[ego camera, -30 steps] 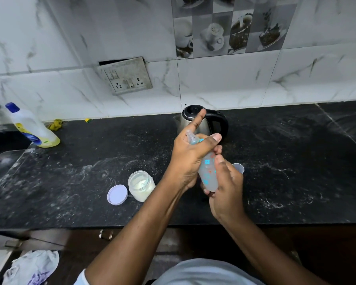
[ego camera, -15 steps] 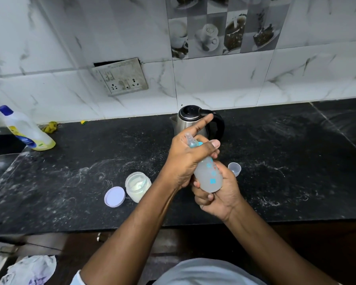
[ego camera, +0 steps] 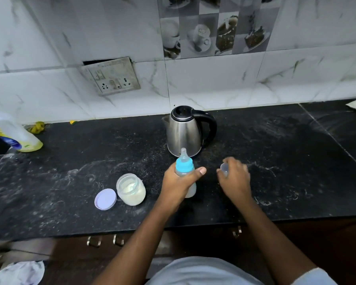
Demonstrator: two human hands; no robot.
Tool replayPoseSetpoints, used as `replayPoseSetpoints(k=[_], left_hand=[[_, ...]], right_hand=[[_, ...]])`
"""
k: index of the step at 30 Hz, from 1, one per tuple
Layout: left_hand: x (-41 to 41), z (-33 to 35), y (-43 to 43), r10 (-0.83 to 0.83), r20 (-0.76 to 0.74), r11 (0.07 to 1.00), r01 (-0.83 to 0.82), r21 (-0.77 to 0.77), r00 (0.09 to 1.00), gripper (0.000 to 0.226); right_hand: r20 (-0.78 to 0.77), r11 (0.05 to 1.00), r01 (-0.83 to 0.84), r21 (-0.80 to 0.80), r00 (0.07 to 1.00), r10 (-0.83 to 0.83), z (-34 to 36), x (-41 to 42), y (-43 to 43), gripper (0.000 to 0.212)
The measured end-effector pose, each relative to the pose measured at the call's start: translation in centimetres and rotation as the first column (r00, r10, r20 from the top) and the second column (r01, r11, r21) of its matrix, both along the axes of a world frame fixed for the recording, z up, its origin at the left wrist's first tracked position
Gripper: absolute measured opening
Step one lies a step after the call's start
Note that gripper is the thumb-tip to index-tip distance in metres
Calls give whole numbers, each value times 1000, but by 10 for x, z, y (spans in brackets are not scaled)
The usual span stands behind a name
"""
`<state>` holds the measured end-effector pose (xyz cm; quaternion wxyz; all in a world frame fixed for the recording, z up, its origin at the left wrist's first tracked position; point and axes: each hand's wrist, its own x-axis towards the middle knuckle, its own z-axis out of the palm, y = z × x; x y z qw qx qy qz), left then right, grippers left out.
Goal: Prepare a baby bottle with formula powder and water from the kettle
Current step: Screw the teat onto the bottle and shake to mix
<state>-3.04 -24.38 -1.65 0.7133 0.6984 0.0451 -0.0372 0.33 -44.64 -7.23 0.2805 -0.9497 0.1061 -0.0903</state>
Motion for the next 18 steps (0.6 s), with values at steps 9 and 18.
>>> replayPoseSetpoints(k=[9,18], left_hand=[[1,-19,-2,-56,-59,995,61,83,997,39],[10,-13,-1,-39,2,956,37,290,999,39]], right_hand=[[-38,933,-52,356,997,70,-13,21,-21,64],[117,709,-555,435,816,567,121,2,-8,49]])
